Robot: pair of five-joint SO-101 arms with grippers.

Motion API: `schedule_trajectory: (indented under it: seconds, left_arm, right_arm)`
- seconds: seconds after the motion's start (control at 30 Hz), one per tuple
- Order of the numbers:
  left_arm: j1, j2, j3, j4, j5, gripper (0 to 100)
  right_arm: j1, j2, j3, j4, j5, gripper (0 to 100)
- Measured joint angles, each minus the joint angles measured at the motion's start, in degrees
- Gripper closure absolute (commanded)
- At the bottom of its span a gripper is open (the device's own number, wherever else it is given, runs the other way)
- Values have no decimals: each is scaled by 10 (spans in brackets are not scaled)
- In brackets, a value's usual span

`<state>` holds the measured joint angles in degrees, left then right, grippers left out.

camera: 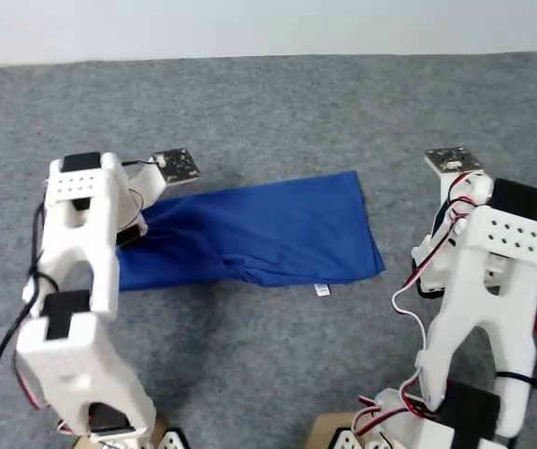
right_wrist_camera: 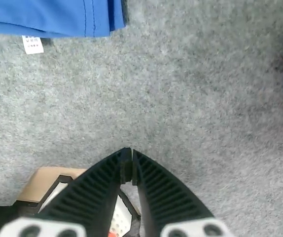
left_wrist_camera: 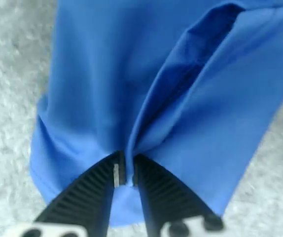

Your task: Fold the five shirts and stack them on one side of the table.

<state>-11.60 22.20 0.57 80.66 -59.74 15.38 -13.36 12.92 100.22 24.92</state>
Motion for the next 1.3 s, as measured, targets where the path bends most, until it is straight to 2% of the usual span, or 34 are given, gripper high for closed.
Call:
schedule_trajectory:
  seconds: [0.1, 0.23, 0.4, 0.73, 0.9, 1.13, 1.3]
  left_arm:
    - [9, 34, -15, 0, 8, 967]
    - [18, 45, -17, 0, 19, 846]
    - [18, 45, -42, 0, 35, 830]
    - [18, 45, -222, 105, 38, 839]
    - [36, 50, -267, 166, 61, 900]
    - [97, 50, -187, 180, 67, 979]
    - [167, 50, -113, 180, 86, 981]
  right_arm:
    - [0, 0, 0, 0, -3, 990]
    - [0, 0, 0, 0, -4, 990]
    - [0, 0, 0, 0, -4, 990]
    - [0, 0, 0, 0, -4, 989]
    - [0, 0, 0, 0, -4, 989]
    - [0, 0, 0, 0, -4, 989]
    - [0, 0, 0, 0, -4, 989]
